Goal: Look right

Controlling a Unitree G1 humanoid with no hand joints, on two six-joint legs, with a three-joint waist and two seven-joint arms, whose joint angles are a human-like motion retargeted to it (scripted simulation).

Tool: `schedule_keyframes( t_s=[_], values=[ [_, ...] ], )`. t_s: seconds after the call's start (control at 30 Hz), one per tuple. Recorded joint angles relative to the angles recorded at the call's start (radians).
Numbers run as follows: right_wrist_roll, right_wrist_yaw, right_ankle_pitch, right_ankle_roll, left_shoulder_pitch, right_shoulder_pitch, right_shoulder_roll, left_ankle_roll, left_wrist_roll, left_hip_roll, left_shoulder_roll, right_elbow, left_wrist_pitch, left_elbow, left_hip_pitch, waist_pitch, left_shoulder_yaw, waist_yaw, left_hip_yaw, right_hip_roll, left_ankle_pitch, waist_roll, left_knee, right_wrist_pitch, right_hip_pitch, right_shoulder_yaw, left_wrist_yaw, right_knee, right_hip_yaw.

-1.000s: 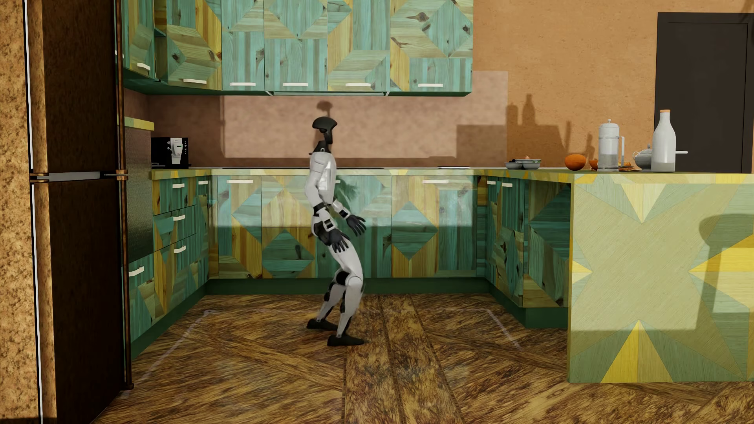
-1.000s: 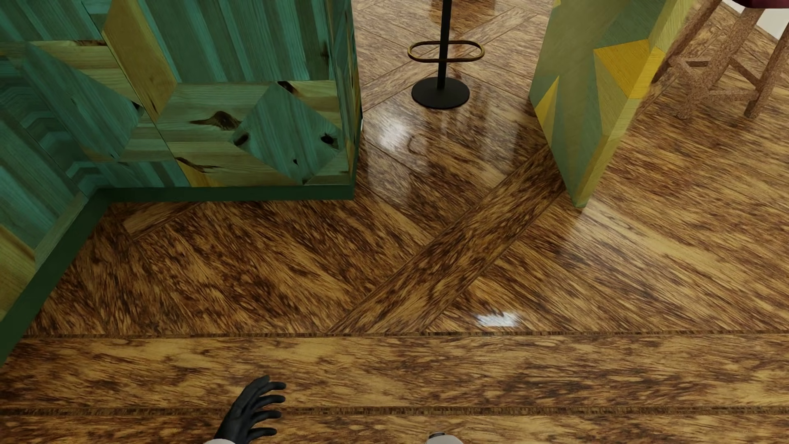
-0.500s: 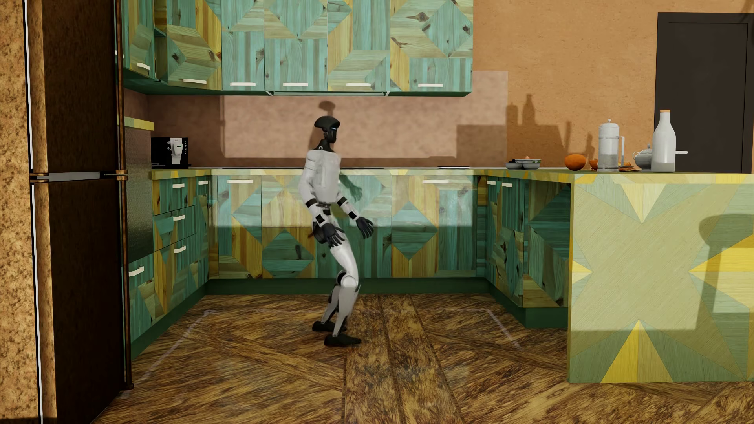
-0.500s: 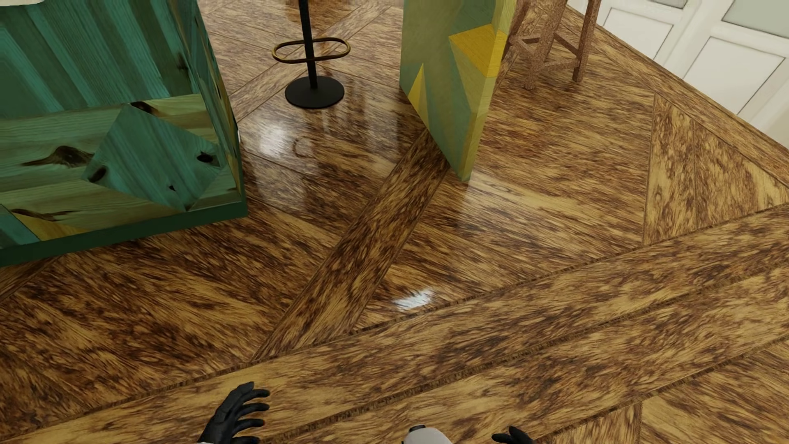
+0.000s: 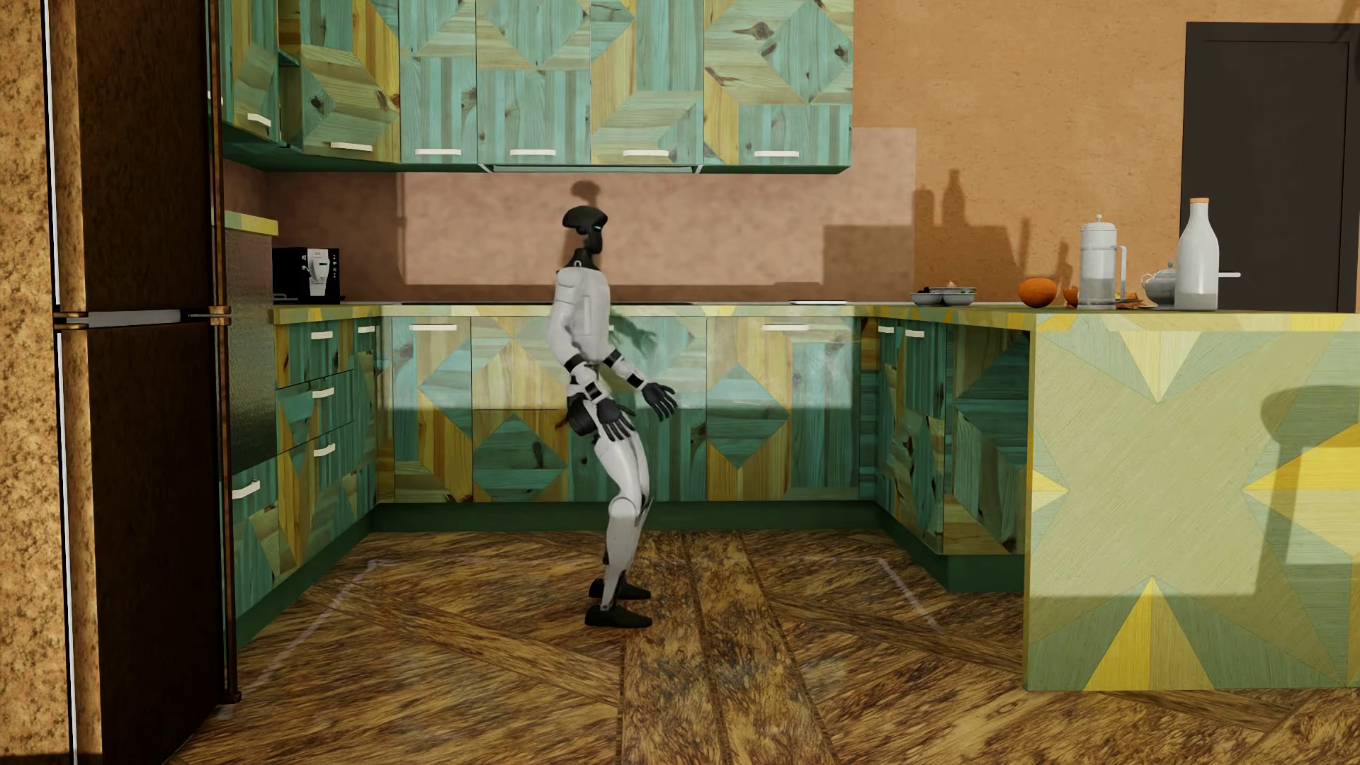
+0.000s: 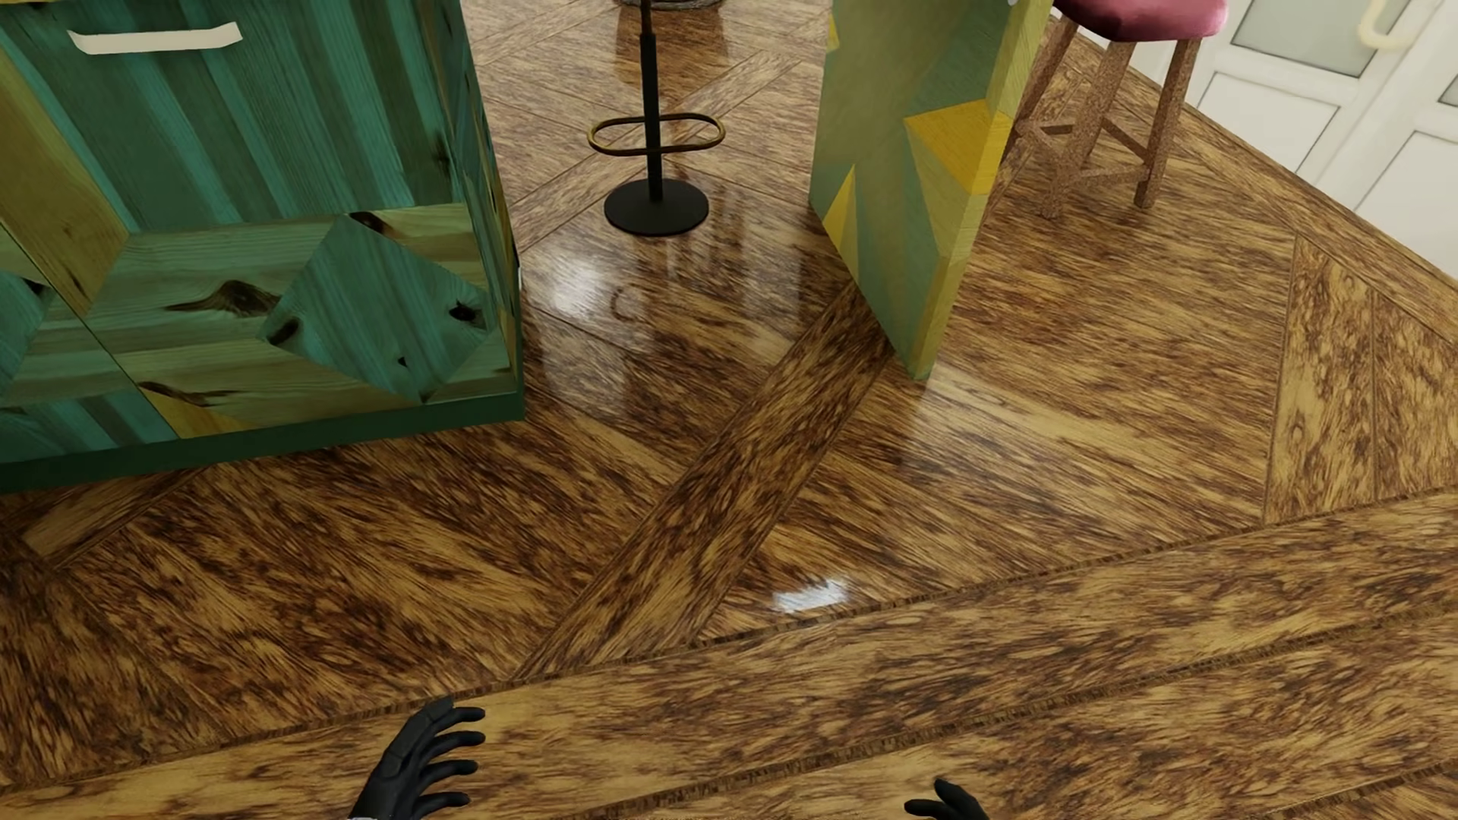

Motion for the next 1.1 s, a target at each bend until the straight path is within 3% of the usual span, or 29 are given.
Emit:
schedule_keyframes(
  t_s=[0.13,0.27,0.37,0.43,0.47,0.57,0.73,0.87,0.97,1.1],
  values=[
    [0.004,-0.025,-0.003,-0.004,-0.016,0.027,0.018,-0.004,0.003,0.002,-0.001,0.004,0.027,0.008,0.017,0.017,-0.006,-0.008,-0.001,-0.001,0.001,0.004,-0.021,0.005,0.013,0.006,-0.049,-0.011,-0.006],
    [-0.054,-0.027,-0.009,-0.001,-0.017,-0.037,0.003,-0.001,0.012,0.001,-0.045,0.028,0.058,-0.003,0.030,0.037,-0.023,-0.005,0.008,-0.002,-0.006,0.020,-0.028,-0.019,0.020,-0.015,-0.071,-0.014,0.001],
    [-0.048,-0.034,-0.021,-0.003,-0.028,-0.031,0.011,-0.003,-0.004,-0.004,-0.016,0.002,0.024,-0.002,0.023,0.033,-0.011,0.003,0.002,-0.008,-0.007,0.016,-0.032,-0.033,0.010,0.003,-0.048,-0.003,-0.005],
    [-0.044,-0.027,-0.023,-0.001,-0.014,-0.027,-0.013,-0.001,0.013,-0.003,-0.028,0.002,0.005,-0.010,0.025,0.043,-0.022,0.008,0.004,-0.007,-0.013,0.023,-0.026,-0.059,0.013,-0.002,-0.014,-0.002,-0.003],
    [-0.047,-0.030,-0.022,-0.002,0.002,-0.019,0.013,-0.002,0.026,-0.003,-0.026,-0.005,-0.004,-0.001,0.030,0.043,-0.020,-0.003,0.010,-0.007,-0.009,0.017,-0.036,-0.068,0.011,-0.007,-0.001,-0.003,0.003],
    [-0.047,-0.016,-0.009,-0.007,0.002,-0.034,-0.001,-0.007,0.031,0.008,-0.011,0.002,0.005,0.007,0.039,0.049,-0.010,-0.012,0.014,0.004,-0.002,0.011,-0.048,-0.047,0.019,-0.003,0.023,-0.020,0.005],
    [-0.013,-0.024,-0.006,-0.008,-0.014,0.005,0.018,-0.008,-0.013,0.009,-0.021,0.007,0.030,-0.004,0.033,0.022,-0.039,0.010,0.010,0.006,0.001,0.011,-0.043,-0.007,0.017,-0.005,-0.035,-0.021,0.003],
    [-0.009,-0.023,0.004,-0.007,0.019,-0.031,0.005,-0.006,0.021,0.007,-0.003,0.023,0.059,-0.006,0.027,0.005,0.001,0.018,0.013,0.005,0.007,0.010,-0.047,-0.026,0.010,-0.003,-0.092,-0.027,0.006],
    [-0.044,-0.041,-0.001,-0.008,-0.018,-0.002,-0.004,-0.003,0.059,0.015,0.013,0.004,0.046,0.004,0.033,0.012,0.004,-0.009,0.024,0.015,0.007,0.020,-0.052,-0.022,0.015,-0.020,-0.072,-0.040,0.016],
    [-0.050,-0.005,-0.014,0.002,-0.022,-0.011,-0.006,0.003,0.054,-0.001,-0.021,0.021,-0.038,0.010,0.029,0.023,-0.015,-0.031,0.024,-0.004,-0.016,0.008,-0.018,0.020,0.004,0.000,-0.048,0.004,0.016]
  ],
)
